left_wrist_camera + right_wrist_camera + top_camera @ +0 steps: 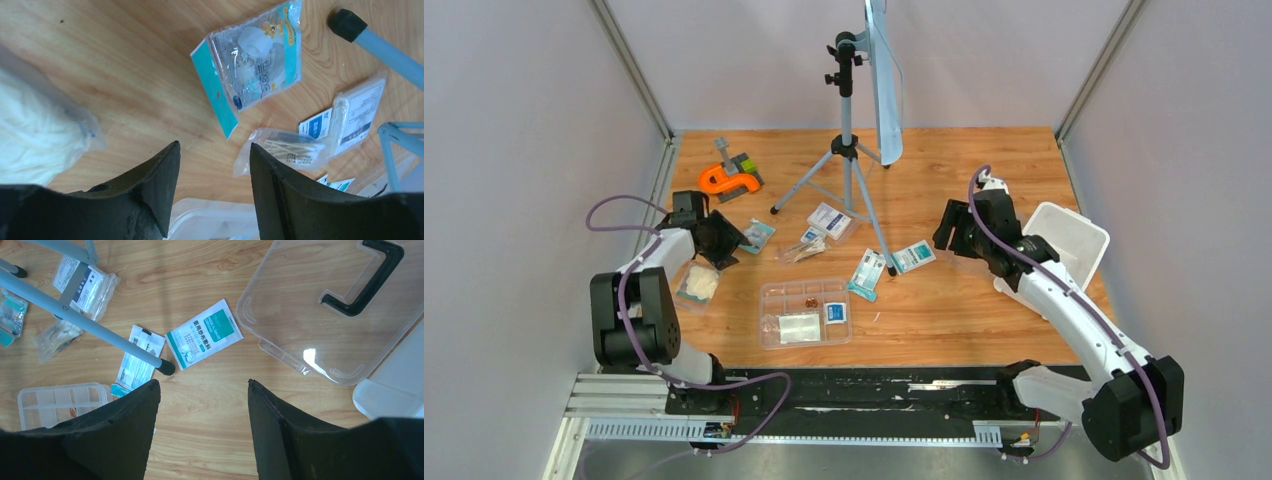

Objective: Organize the medicine kit
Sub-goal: Place the medical item at the medicine box, then pick up the medical item at the center of the board.

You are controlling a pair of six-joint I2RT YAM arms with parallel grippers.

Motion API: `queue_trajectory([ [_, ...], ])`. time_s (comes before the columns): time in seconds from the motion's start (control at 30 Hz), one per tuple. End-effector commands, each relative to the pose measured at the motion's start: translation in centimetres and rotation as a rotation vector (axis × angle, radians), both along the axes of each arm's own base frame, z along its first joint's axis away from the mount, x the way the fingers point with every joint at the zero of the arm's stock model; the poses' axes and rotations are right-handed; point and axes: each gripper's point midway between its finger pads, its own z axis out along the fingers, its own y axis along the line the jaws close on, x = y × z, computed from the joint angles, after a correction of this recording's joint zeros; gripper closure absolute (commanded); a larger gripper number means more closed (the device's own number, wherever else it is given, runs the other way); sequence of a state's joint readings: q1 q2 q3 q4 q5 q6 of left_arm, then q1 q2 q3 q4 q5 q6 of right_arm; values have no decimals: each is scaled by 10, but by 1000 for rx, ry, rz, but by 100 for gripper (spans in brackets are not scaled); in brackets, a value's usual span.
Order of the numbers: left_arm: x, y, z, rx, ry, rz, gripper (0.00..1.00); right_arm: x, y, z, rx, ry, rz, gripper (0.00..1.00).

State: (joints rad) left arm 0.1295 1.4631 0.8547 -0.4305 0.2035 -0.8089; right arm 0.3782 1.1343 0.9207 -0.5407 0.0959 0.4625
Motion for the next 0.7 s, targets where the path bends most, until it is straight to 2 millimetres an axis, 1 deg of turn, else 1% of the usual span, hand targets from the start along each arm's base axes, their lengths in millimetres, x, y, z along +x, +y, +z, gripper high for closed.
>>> queue_trajectory([
  [0.0,38,-3,5,-38,-92,37,40,3,-2,15,26,-67,-29,36],
  [0.03,39,-3,3,-37,-90,40,41,3,-3,14,25,-66,-32,36],
  [0.07,39,-3,-3,-37,-74,43,42,3,-4,13,23,-65,-36,36],
  [0.2,40,-4,-12,-47,-63,50,46,4,-7,6,5,-50,-53,36],
  [0.3,40,-4,-17,-55,-57,61,51,5,-1,-3,13,-12,-34,37],
  [0.4,43,-3,-22,-50,-45,70,60,5,5,-10,36,19,-24,37],
  [0.5,47,-2,-26,-49,-35,76,68,5,7,-11,44,26,-21,37],
  [0.6,49,-1,-24,-49,-36,81,76,5,6,-9,39,17,-22,36],
  [0.67,50,0,-21,-42,-39,83,82,5,6,-8,35,14,-22,36],
])
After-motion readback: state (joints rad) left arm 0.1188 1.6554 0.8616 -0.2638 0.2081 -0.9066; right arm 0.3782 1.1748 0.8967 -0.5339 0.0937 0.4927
